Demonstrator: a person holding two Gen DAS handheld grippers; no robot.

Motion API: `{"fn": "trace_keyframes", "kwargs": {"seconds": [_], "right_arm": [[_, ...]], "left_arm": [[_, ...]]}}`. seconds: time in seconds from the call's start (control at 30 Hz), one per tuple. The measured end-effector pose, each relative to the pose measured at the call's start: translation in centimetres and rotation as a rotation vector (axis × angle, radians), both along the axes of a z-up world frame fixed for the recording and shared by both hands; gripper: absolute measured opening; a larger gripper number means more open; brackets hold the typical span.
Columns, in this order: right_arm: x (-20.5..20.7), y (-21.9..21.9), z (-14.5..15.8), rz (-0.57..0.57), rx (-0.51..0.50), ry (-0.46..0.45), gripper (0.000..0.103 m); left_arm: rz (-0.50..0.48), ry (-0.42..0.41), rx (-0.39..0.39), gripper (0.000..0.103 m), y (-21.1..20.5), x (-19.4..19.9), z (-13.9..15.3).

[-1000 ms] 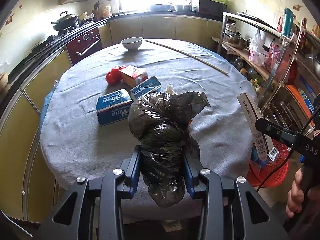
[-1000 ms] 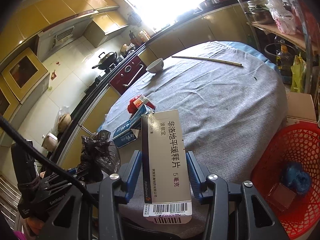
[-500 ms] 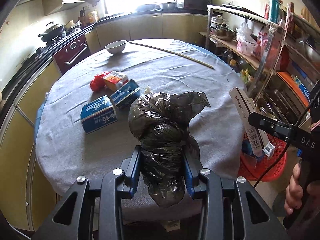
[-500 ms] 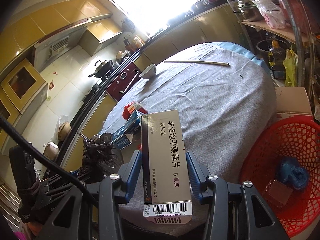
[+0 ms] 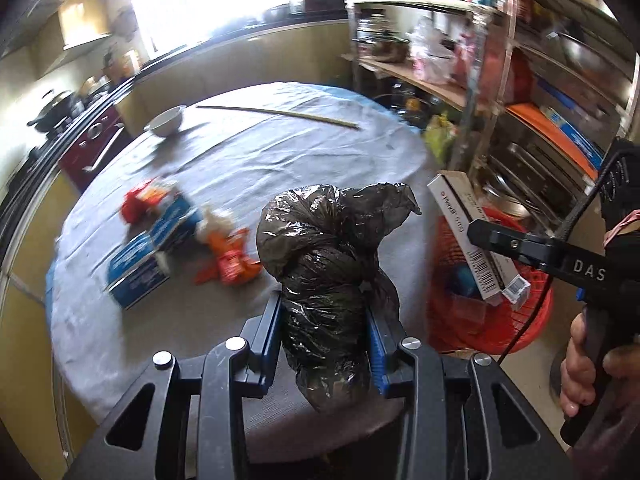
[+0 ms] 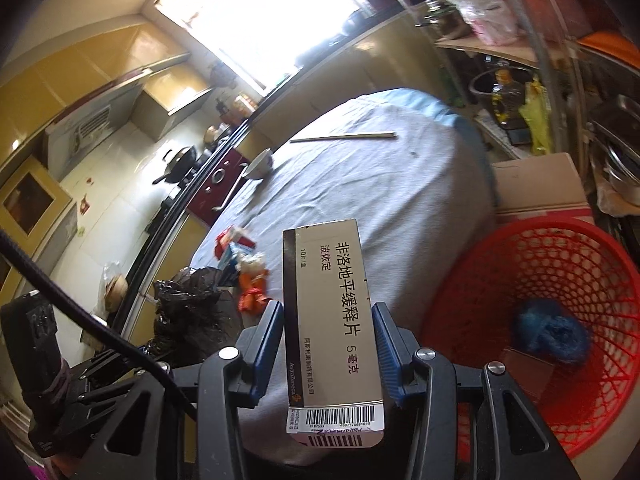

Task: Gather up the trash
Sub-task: 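Lift the black bag and medicine box and carry both toward the red basket, then open both tools over the red basket to drop the bag and box, then move both open tools back over the table toward the remaining items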

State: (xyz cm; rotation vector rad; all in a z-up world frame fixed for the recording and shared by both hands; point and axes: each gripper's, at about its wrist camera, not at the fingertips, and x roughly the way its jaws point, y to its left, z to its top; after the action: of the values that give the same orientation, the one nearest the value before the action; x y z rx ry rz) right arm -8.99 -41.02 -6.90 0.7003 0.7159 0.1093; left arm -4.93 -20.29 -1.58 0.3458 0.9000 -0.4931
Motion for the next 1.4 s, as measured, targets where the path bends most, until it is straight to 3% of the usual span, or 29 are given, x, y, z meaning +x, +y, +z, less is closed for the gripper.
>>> {"fn": "trace_keyframes", "kwargs": {"seconds": [0.4,0.77,0.87,1.0,1.2,1.4], "right_arm": [[-4.4,-7.3,-2.2,-0.186,0.045,0.041,0.048],[-6.7,-11.4,-5.7,-0.282,0.132,0.119,0.05],[-7.0,-11.9,-6.5,-0.294,0.179,0.13,0.051],[-7.4,-12.6,-7.0,-0.314,0.213,0.128,0.053],[-7.8,-13.0,-6.3,-0.327,0.201,0.109,0.054],[-6.8,-11.6,-5.4,-0.288,0.193,0.098,0.054]], "left_arm": [[-0.212,0.099,-0.006,0.04,-7.8,-0.2,-2.1],[-0.308,0.203,0.011,0.04,-13.5,-0.6,-5.3],[-0.343,0.188,0.028,0.042,-14.6,-1.0,-5.4],[-0.353,0.138,0.039,0.062,-15.3,-1.1,-5.1],[-0.334,0.087,0.034,0.062,-13.1,-1.3,-3.9],[-0.219,-0.028,0.058,0.063,-9.0,-1.0,-1.7]]}}
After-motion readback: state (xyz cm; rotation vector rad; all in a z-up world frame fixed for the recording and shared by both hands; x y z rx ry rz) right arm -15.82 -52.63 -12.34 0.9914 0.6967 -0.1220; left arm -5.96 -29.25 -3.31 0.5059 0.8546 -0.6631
